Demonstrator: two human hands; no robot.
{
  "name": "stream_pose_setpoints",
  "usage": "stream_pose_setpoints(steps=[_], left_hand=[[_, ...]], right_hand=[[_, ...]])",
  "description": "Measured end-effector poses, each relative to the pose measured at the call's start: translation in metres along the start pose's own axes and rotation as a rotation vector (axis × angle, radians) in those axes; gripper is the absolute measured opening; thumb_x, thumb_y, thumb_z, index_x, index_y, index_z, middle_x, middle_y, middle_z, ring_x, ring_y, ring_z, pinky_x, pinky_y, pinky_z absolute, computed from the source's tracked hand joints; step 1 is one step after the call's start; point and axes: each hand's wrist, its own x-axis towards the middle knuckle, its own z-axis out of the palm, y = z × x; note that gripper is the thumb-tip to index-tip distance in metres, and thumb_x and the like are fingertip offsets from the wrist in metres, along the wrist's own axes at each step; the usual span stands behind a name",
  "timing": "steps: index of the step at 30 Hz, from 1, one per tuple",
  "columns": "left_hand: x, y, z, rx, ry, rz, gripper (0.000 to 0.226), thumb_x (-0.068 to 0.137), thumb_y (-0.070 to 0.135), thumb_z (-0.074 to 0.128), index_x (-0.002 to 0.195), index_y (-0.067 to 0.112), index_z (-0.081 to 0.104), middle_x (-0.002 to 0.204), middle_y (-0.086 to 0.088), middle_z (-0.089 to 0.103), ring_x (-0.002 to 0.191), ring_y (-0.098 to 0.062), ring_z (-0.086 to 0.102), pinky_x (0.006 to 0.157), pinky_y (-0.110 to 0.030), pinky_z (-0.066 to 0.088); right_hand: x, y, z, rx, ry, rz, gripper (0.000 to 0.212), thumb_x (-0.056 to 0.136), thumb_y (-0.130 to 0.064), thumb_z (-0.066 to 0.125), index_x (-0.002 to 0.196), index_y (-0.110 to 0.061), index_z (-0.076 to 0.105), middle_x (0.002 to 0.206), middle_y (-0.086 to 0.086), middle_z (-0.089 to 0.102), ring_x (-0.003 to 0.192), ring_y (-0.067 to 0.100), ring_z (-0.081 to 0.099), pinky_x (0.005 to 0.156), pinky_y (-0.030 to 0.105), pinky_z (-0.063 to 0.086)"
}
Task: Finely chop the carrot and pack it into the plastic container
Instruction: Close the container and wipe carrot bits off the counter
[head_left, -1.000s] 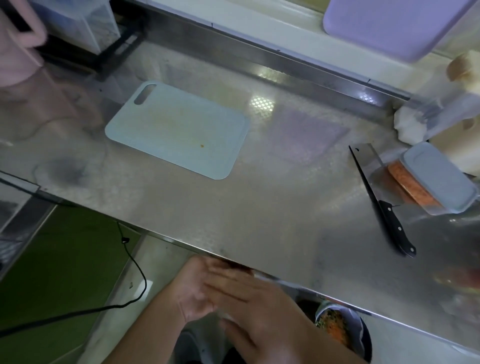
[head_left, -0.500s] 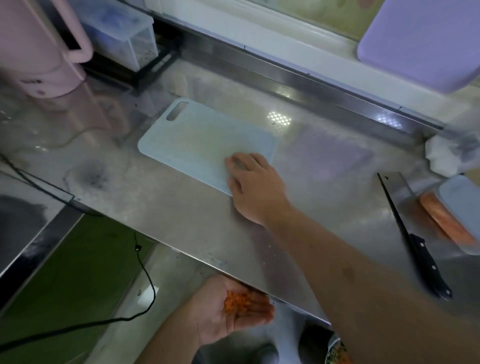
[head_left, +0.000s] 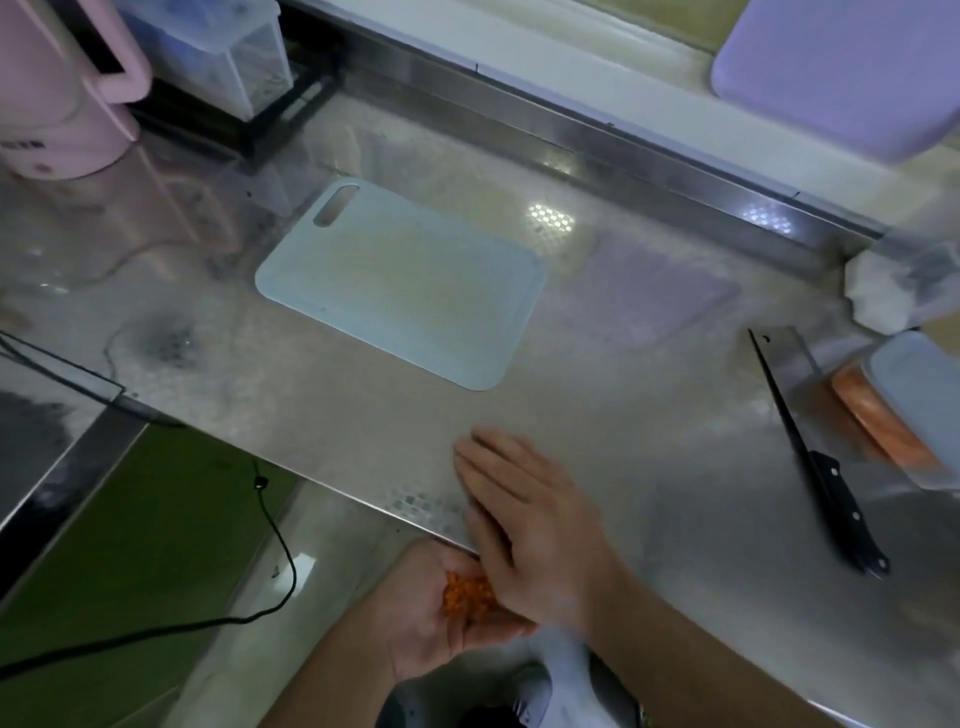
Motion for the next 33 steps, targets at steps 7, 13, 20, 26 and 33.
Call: stream_pose_setpoints(steps=[7,13,20,26,33], left_hand=[[0.006,-0.004,-0.001,-0.195,-0.024,0.012,0.032,0.091,0.005,0.034,0.083,-0.001,0.064,0.064,-0.004,0.053,0.044,-0.012,0.053,0.034,-0.021,0.044],[0.007,-0.008,0.0,0.024,0.004,0.059,0.03,0.088,0.003,0.049,0.093,-0.006,0.078,0.091,-0.021,0.073,0.074,-0.028,0.074,0.083,-0.045,0.062],[0.01,-0.007,-0.009,-0.166,-0.026,-0.013,0.017,0.09,0.006,0.051,0.093,0.003,0.067,0.08,0.003,0.056,0.064,-0.005,0.054,0.045,-0.022,0.051],[0.015,-0.014,-0.003,-0.146,-0.021,0.1,0.028,0.086,0.001,0.05,0.093,-0.009,0.075,0.086,-0.02,0.07,0.071,-0.027,0.073,0.058,-0.032,0.063],[0.015,-0.021,0.007,-0.13,-0.075,0.098,0.019,0.078,-0.002,0.054,0.087,-0.01,0.069,0.074,-0.018,0.063,0.055,-0.023,0.066,0.045,-0.026,0.056]], right_hand=[[-0.073,-0.03,0.002,0.247,-0.078,-0.071,0.043,0.108,-0.021,0.033,0.129,-0.015,0.071,0.141,-0.008,0.062,0.137,0.007,0.051,0.112,0.029,0.043],[-0.042,-0.018,-0.014,0.103,0.096,0.243,0.036,0.099,-0.017,0.06,0.134,-0.014,0.067,0.143,-0.004,0.061,0.137,0.012,0.051,0.113,0.035,0.043],[-0.083,-0.055,-0.011,0.191,-0.239,0.065,0.054,0.097,-0.022,0.062,0.149,-0.014,0.052,0.164,-0.006,0.035,0.155,0.01,0.022,0.123,0.033,0.027],[-0.068,-0.039,-0.013,0.116,-0.045,0.205,0.049,0.1,-0.023,0.057,0.147,-0.013,0.054,0.16,-0.004,0.041,0.154,0.01,0.024,0.121,0.037,0.031],[-0.08,-0.034,-0.03,0.346,0.075,0.14,0.029,0.098,-0.014,0.065,0.126,-0.012,0.072,0.137,-0.003,0.065,0.132,0.009,0.055,0.108,0.031,0.046]])
